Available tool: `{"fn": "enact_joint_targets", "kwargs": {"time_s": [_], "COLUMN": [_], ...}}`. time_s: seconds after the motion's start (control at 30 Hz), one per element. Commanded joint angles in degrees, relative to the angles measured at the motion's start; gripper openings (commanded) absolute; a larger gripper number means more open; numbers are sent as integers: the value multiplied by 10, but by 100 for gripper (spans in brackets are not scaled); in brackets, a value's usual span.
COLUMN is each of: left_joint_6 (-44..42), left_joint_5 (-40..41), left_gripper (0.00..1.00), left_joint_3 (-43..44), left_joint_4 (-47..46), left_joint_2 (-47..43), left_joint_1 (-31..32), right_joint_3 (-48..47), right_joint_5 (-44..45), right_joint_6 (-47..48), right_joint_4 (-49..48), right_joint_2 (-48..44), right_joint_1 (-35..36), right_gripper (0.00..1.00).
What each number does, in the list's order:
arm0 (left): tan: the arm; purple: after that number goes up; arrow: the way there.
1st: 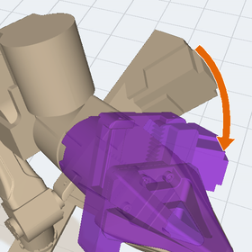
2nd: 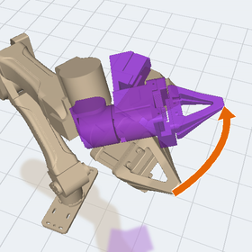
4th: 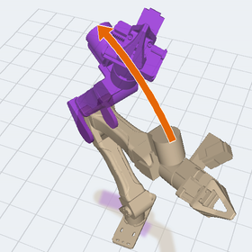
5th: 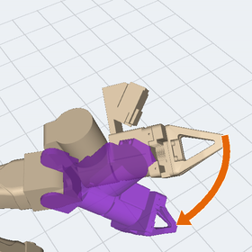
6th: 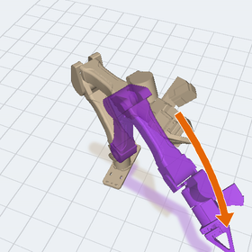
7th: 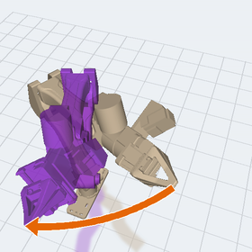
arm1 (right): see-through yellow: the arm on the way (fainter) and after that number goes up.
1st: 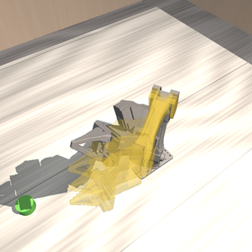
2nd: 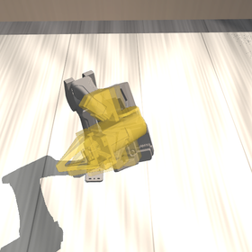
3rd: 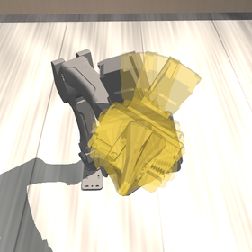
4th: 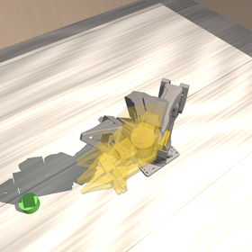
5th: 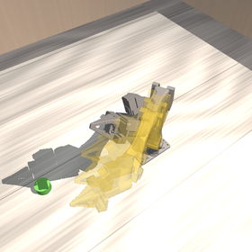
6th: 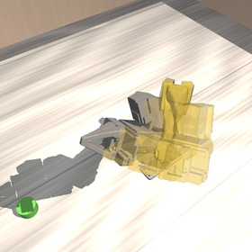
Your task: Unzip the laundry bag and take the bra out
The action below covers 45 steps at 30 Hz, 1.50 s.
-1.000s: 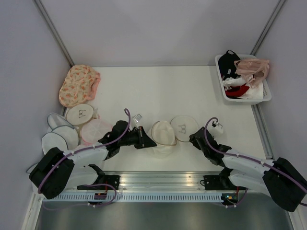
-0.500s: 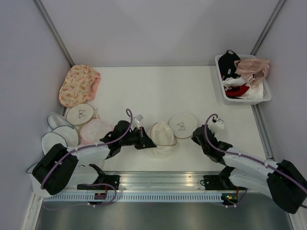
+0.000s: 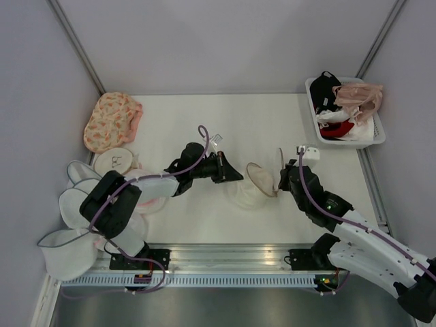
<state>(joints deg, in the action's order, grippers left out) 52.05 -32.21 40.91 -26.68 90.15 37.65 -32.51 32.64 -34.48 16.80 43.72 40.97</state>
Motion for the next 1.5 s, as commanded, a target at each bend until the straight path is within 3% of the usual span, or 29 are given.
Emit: {"fn": "enact_joint_targets", "kwargs": {"time_s": [0.0, 0.3, 0.43, 0.5, 0.53, 0.6, 0.63, 0.73, 0.97, 1.07, 1.1, 1.13, 1.17, 1.2, 1.23, 1.33, 1.47], "left_joint_6": [29, 86, 77, 73, 69, 53, 47, 31, 44, 39, 34, 19, 14, 8, -5, -24, -75], "left_joint_5": [-50, -60, -46, -29, -19, 21, 36, 93, 220, 210, 199, 183, 146, 128, 112, 65, 46], "left_gripper": [2, 2, 2, 30, 50, 67, 81, 93, 97, 98, 98, 98, 98, 98, 98, 99, 100], "left_joint_3": [37, -4, -18, -23, -24, -27, -28, -29, -67, -85, -85, -84, -83, -85, -86, -98, -87], "left_joint_4": [-73, -194, -184, -169, -144, -107, -66, -5, 103, 101, 101, 96, 92, 82, 79, 72, 133], "left_joint_2": [56, 142, 141, 129, 122, 93, 80, 32, -109, -154, -162, -170, -174, -177, -189, -216, -259], "left_joint_1": [-4, -19, -33, -40, -41, -42, -42, -42, -42, -42, -41, -41, -40, -39, -37, -33, -30], "right_joint_3": [-37, -103, -103, -101, -101, -99, -97, -88, -64, -57, -59, -62, -66, -70, -75, -95, -112], "right_joint_5": [-59, -59, -80, -73, -77, -85, -88, -99, -167, -227, -237, -253, -258, -262, -263, -237, -182], "right_joint_6": [122, 174, 183, 184, 187, 191, 193, 197, 223, 238, 239, 239, 234, 232, 229, 209, 188], "right_joint_4": [-3, 5, 11, 13, 15, 16, 14, 5, -41, -69, -74, -77, -77, -75, -67, -34, -5], "right_joint_2": [28, 147, 169, 178, 182, 194, 197, 208, 212, 211, 212, 210, 199, 192, 182, 131, 33], "right_joint_1": [13, 132, 175, 190, 192, 198, 199, 207, 213, 213, 213, 213, 213, 214, 214, 214, 215], "right_gripper": [0, 0, 1, 0, 0, 0, 1, 1, 0, 0, 5, 21, 65, 89, 98, 98, 97]}}
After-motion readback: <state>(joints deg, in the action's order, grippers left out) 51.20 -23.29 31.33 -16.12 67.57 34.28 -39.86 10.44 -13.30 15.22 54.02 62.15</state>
